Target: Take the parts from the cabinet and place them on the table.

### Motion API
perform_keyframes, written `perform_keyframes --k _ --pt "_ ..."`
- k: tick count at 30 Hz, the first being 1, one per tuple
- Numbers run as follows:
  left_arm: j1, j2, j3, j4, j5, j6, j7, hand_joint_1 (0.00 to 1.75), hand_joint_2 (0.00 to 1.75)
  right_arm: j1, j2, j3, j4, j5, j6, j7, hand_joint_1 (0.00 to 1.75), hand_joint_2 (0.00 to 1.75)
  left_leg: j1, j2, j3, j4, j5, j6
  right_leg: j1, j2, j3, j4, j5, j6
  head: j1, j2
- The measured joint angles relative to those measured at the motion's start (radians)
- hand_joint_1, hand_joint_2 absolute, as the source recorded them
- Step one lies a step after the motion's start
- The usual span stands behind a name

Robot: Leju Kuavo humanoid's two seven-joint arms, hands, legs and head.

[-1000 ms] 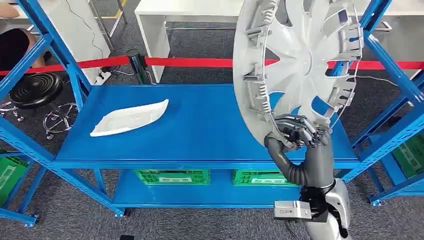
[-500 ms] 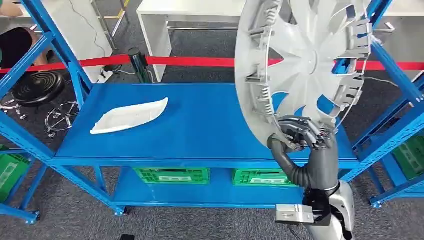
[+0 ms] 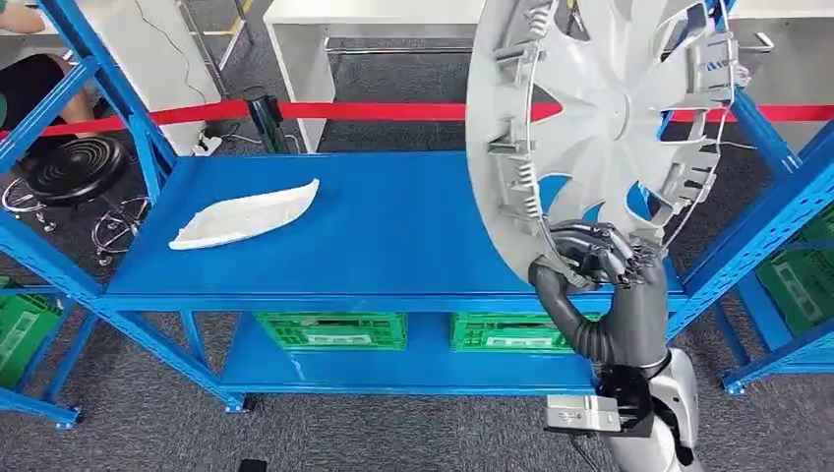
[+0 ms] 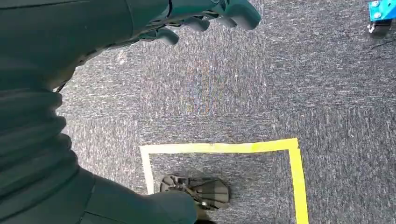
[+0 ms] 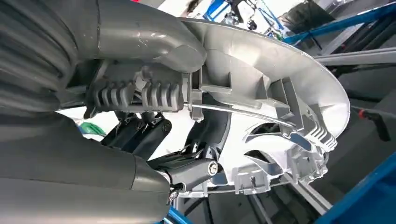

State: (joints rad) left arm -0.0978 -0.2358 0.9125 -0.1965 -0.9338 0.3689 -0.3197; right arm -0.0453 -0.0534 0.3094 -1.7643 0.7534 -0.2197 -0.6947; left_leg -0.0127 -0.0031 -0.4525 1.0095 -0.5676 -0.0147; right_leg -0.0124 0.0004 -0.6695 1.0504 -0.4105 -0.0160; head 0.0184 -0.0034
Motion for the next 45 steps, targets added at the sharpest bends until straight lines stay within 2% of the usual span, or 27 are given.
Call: perform_keyframes --k 3,4,5,7,8,10,11,13,14,15,18,19,20,22,24,26,28,30,34,36,38,39,40,41,43,44,45 --pt "0.001 -0.002 0.0 0.0 0.0 0.0 0.0 0.0 1.75 0.005 0.0 0.0 -0.002 0.002 -0.001 0.0 1.75 1.75 0.0 -0.001 -0.021 -0.013 0.022 0.018 0.002 0.0 -0.003 -0.017 0.031 0.022 -0.003 0.0" --pt "0.0 -0.002 0.0 0.001 0.004 0.002 -0.001 0.0 1.75 0.009 -0.001 0.0 -0.002 0.002 0.0 -0.001 1.75 1.75 0.007 0.007 -0.028 -0.021 0.037 0.023 -0.003 0.002 -0.01 -0.007 0.013 0.024 -0.004 0.0" --pt "0.0 -0.002 0.001 0.0 0.007 0.004 -0.001 0.0 1.75 0.009 -0.001 0.0 -0.002 0.002 0.001 -0.001 1.75 1.75 0.007 0.006 -0.04 -0.022 0.048 0.033 -0.002 0.003 -0.022 0.018 -0.036 0.03 0.001 0.0" --pt "0.0 -0.003 0.001 0.0 0.009 0.006 -0.006 0.0 1.75 0.009 -0.001 0.0 -0.002 0.003 0.005 -0.002 1.75 1.75 0.007 0.007 -0.064 -0.02 0.069 0.035 -0.004 0.002 -0.057 0.155 -0.156 0.04 0.003 0.0" --pt "0.002 -0.004 0.001 0.0 0.011 0.008 -0.007 0.0 1.75 0.009 -0.002 0.0 -0.002 0.002 0.008 -0.001 1.75 1.75 0.007 0.008 -0.08 -0.015 0.079 0.034 -0.003 0.002 -0.073 0.23 -0.191 0.043 0.004 0.0" --pt "0.004 -0.004 0.001 0.0 0.017 0.009 -0.01 0.0 1.75 0.008 -0.003 0.0 -0.002 -0.002 0.016 -0.001 1.75 1.75 0.007 0.008 -0.114 -0.002 0.094 0.032 -0.004 0.002 -0.061 0.28 -0.173 0.045 0.004 0.0" --pt "0.005 -0.004 0.001 0.0 0.018 0.01 -0.01 0.0 1.75 0.007 -0.003 0.0 -0.002 -0.005 0.019 -0.001 1.75 1.75 0.008 0.009 -0.128 0.004 0.1 0.03 -0.005 0.002 -0.025 0.242 -0.142 0.046 0.004 0.0" --pt "0.004 -0.004 0.001 0.0 0.018 0.011 -0.009 0.0 1.75 0.0 -0.003 0.0 -0.002 -0.007 0.02 -0.001 1.75 1.75 0.011 0.008 -0.155 0.024 0.108 0.023 -0.006 0.001 0.102 0.073 -0.097 0.045 0.004 0.0" --pt "0.005 -0.003 0.001 0.0 0.018 0.011 -0.009 0.0 1.75 -0.005 -0.003 0.0 -0.002 -0.007 0.021 0.0 1.75 1.75 0.008 0.008 -0.166 0.031 0.111 0.017 -0.003 0.001 0.142 0.006 -0.142 0.04 0.004 0.0" --pt "0.005 -0.003 0.001 0.0 0.018 0.011 -0.008 0.0 1.75 -0.004 -0.003 0.0 -0.002 -0.008 0.021 -0.001 1.75 1.75 0.006 0.007 -0.169 0.033 0.117 0.01 0.005 0.004 0.141 0.002 -0.134 0.023 0.002 0.0" --pt "0.007 -0.003 0.001 0.0 0.018 0.011 -0.005 0.0 1.75 -0.006 -0.003 0.0 -0.002 -0.008 0.021 0.0 1.75 1.75 0.007 0.005 -0.173 0.032 0.137 -0.009 0.005 0.004 0.13 -0.002 -0.122 0.003 0.006 0.0" --pt "0.008 0.0 0.001 0.0 0.018 0.011 -0.004 0.0 1.75 -0.007 -0.003 0.0 -0.002 -0.008 0.022 -0.001 1.75 1.75 0.009 0.002 -0.179 0.038 0.132 -0.014 -0.002 -0.001 0.119 -0.008 -0.111 -0.008 0.008 0.0" --pt "0.008 0.0 0.001 0.0 0.017 0.011 -0.001 0.0 1.75 -0.009 -0.003 0.0 -0.002 -0.008 0.022 -0.001 1.75 1.75 0.01 0.001 -0.19 0.059 0.096 -0.021 -0.002 -0.001 0.109 -0.008 -0.102 -0.013 0.003 0.0" --pt "0.008 0.002 0.001 0.0 0.015 0.011 0.002 0.0 1.75 -0.01 -0.003 0.0 -0.002 -0.008 0.024 0.0 1.75 1.75 0.015 0.002 -0.233 0.19 -0.023 -0.034 -0.002 -0.002 0.083 -0.007 -0.081 -0.018 -0.002 0.0" --pt "0.008 0.004 0.001 0.0 0.013 0.011 0.003 0.0 1.75 -0.01 -0.003 0.0 -0.002 -0.008 0.029 0.0 1.75 1.75 0.015 0.002 -0.256 0.315 -0.075 -0.038 -0.002 -0.002 0.057 -0.006 -0.059 -0.016 -0.002 0.0" --pt "0.008 0.006 0.001 0.0 0.012 0.011 0.004 0.0 1.75 -0.01 -0.003 0.0 -0.002 -0.007 0.034 0.0 1.75 1.75 0.015 0.002 -0.218 0.305 -0.024 -0.035 -0.002 -0.003 0.029 -0.005 -0.038 -0.013 -0.002 0.0" --pt "0.007 0.008 0.001 0.0 0.011 0.011 0.002 0.0 1.75 -0.01 -0.003 0.0 -0.002 -0.008 0.034 0.0 1.75 1.75 0.014 0.001 -0.101 0.148 0.041 -0.023 -0.001 -0.002 0.005 -0.005 -0.016 -0.007 -0.002 0.0" --pt "0.004 0.013 0.002 -0.002 0.011 0.011 -0.001 0.0 1.75 -0.01 -0.003 0.0 -0.002 -0.008 0.034 0.0 1.75 1.75 0.005 0.0 0.008 -0.018 -0.006 -0.008 0.002 -0.002 -0.002 -0.005 0.001 0.004 -0.002 0.0" --pt "0.005 0.014 0.002 -0.001 0.012 0.011 -0.006 0.0 1.75 -0.011 -0.003 -0.001 -0.002 -0.007 0.034 -0.002 1.75 1.75 0.006 0.001 -0.027 -0.022 0.036 0.022 -0.002 -0.003 -0.004 -0.027 0.04 0.032 -0.009 0.0" --pt "0.004 0.017 0.002 -0.002 0.014 0.011 -0.007 0.0 1.75 -0.011 -0.004 -0.003 -0.002 -0.008 0.034 -0.001 1.75 1.75 0.008 0.006 -0.054 -0.023 0.061 0.037 -0.004 -0.001 -0.031 0.029 -0.058 0.034 -0.004 0.0" --pt "0.004 0.017 0.002 -0.002 0.014 0.009 -0.007 0.0 1.75 -0.012 -0.004 -0.003 -0.001 -0.008 0.035 -0.002 1.75 1.75 0.006 0.007 -0.08 -0.021 0.086 0.039 -0.005 0.0 -0.06 0.169 -0.179 0.04 -0.004 0.0" --pt "0.004 0.016 0.002 -0.001 0.015 0.008 -0.007 0.0 1.75 -0.012 -0.005 -0.003 0.0 -0.008 0.036 -0.002 1.75 1.75 0.006 0.008 -0.098 -0.019 0.098 0.04 -0.004 0.0 -0.067 0.231 -0.207 0.042 -0.004 0.0" --pt "0.003 0.016 0.002 -0.001 0.015 0.008 -0.007 0.0 1.75 -0.012 -0.005 -0.003 0.0 -0.009 0.036 -0.001 1.75 1.75 0.005 0.009 -0.12 -0.013 0.111 0.039 -0.004 0.0 -0.065 0.274 -0.196 0.043 -0.004 0.0" --pt "0.003 0.016 0.002 -0.001 0.016 0.008 -0.007 0.0 1.75 -0.012 -0.005 -0.003 0.001 -0.009 0.036 -0.001 1.75 1.75 0.005 0.009 -0.14 -0.007 0.121 0.037 -0.004 -0.001 -0.048 0.276 -0.16 0.042 -0.004 0.0" --pt "0.003 0.016 0.002 -0.001 0.018 0.008 -0.007 0.0 1.75 -0.012 -0.005 -0.003 0.002 -0.009 0.036 -0.001 1.75 1.75 0.006 0.009 -0.179 0.011 0.136 0.031 -0.004 -0.001 0.051 0.166 -0.086 0.039 -0.004 0.0" --pt "0.003 0.015 0.002 -0.001 0.018 0.008 -0.007 0.0 1.75 -0.012 -0.005 -0.003 0.002 -0.009 0.035 -0.001 1.75 1.75 0.006 0.009 -0.19 0.023 0.141 0.026 -0.004 -0.001 0.124 0.07 -0.101 0.035 -0.004 0.0" --pt "0.003 0.014 0.002 -0.001 0.018 0.008 -0.007 0.0 1.75 -0.012 -0.005 -0.003 0.002 -0.008 0.035 -0.001 1.75 1.75 0.0 0.008 -0.2 0.031 0.146 0.021 0.001 -0.001 0.175 -0.01 -0.152 0.03 -0.003 0.0"
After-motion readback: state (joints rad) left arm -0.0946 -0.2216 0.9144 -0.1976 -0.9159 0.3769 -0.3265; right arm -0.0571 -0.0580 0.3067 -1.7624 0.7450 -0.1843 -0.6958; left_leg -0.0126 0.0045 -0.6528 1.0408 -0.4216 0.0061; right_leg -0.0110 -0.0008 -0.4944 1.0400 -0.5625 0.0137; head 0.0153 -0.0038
